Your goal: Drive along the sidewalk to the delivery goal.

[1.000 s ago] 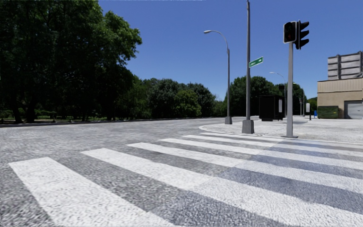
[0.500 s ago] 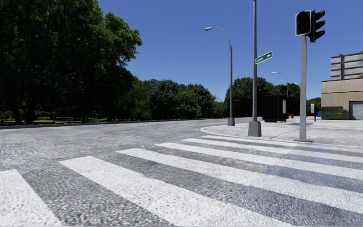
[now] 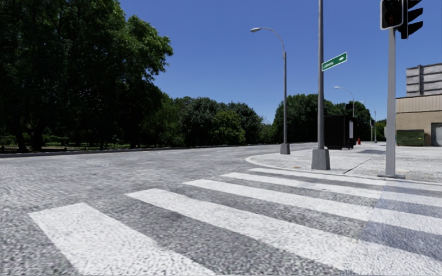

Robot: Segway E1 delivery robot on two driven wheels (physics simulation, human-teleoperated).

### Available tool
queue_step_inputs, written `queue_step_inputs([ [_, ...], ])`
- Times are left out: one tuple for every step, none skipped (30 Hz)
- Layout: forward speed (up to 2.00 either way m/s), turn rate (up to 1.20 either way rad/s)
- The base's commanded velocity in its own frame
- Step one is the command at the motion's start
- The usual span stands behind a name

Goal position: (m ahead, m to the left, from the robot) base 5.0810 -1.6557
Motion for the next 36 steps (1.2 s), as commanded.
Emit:
queue_step_inputs([
  [1.84,0.0],
  [1.88,0.0],
  [1.82,0.0],
  [1.74,0.0],
  [1.7,0.0],
  [1.69,0.0],
  [1.69,0.0],
  [1.69,0.0],
  [1.68,0.0],
  [1.67,0.0],
  [1.59,0.0],
  [1.43,-0.23],
  [1.21,-0.5],
  [0.99,-0.64],
  [0.99,-0.64],
  [0.91,-0.68],
  [0.88,-0.68],
  [0.87,-0.69],
  [0.87,-0.69],
  [0.88,-0.69],
  [0.89,-0.69],
  [0.89,-0.69],
  [0.89,-0.69],
  [0.89,-0.69],
  [0.9,-0.69],
  [0.92,-0.69],
  [0.97,-0.69],
  [1.04,-0.69],
  [1.12,-0.67],
  [1.18,-0.6],
  [1.18,-0.6],
  [1.22,-0.55],
  [1.23,-0.52],
  [1.23,-0.43],
  [1.23,-0.25],
  [1.25,-0.2],
])
